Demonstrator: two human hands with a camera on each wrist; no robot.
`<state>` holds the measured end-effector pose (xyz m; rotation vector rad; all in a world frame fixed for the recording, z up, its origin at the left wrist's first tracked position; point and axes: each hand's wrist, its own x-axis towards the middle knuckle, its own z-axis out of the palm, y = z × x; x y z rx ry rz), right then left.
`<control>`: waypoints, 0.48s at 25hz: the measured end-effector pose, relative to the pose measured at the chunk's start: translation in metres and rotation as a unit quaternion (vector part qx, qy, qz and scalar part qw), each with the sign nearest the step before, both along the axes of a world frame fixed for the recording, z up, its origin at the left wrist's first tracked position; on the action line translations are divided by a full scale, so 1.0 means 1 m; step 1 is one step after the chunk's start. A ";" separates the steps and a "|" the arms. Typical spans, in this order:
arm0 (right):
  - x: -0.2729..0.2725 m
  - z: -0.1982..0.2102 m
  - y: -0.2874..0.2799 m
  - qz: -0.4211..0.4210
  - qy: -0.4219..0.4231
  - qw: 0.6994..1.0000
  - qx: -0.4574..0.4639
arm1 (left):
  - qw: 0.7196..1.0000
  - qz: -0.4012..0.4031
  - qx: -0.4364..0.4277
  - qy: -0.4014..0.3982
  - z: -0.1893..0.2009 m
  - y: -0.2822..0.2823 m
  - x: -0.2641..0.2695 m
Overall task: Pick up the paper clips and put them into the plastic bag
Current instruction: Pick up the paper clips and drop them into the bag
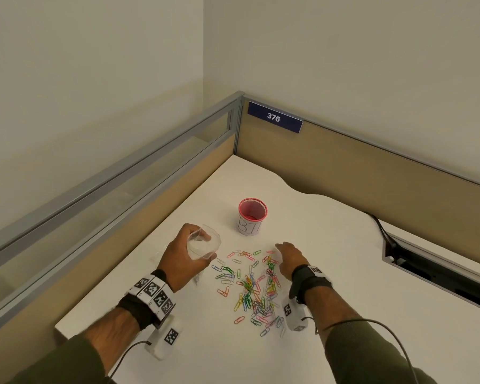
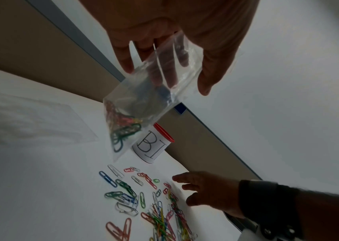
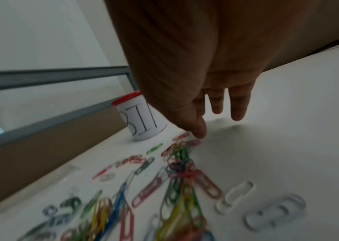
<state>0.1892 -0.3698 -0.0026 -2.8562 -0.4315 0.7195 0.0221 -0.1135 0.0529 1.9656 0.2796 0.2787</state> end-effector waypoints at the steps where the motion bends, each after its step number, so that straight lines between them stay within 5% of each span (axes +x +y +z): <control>1: -0.001 -0.005 0.004 0.020 0.007 1.000 -0.007 | 1.000 0.006 0.002 -0.001 0.000 0.002 -0.002; 8: -0.040 -0.026 -0.002 0.113 -0.043 0.993 0.011 | 1.000 0.025 0.004 -0.001 -0.005 0.004 -0.004; 12: -0.047 -0.015 -0.023 -0.012 -0.039 0.997 0.068 | 1.000 0.008 0.000 0.003 -0.007 -0.001 -0.002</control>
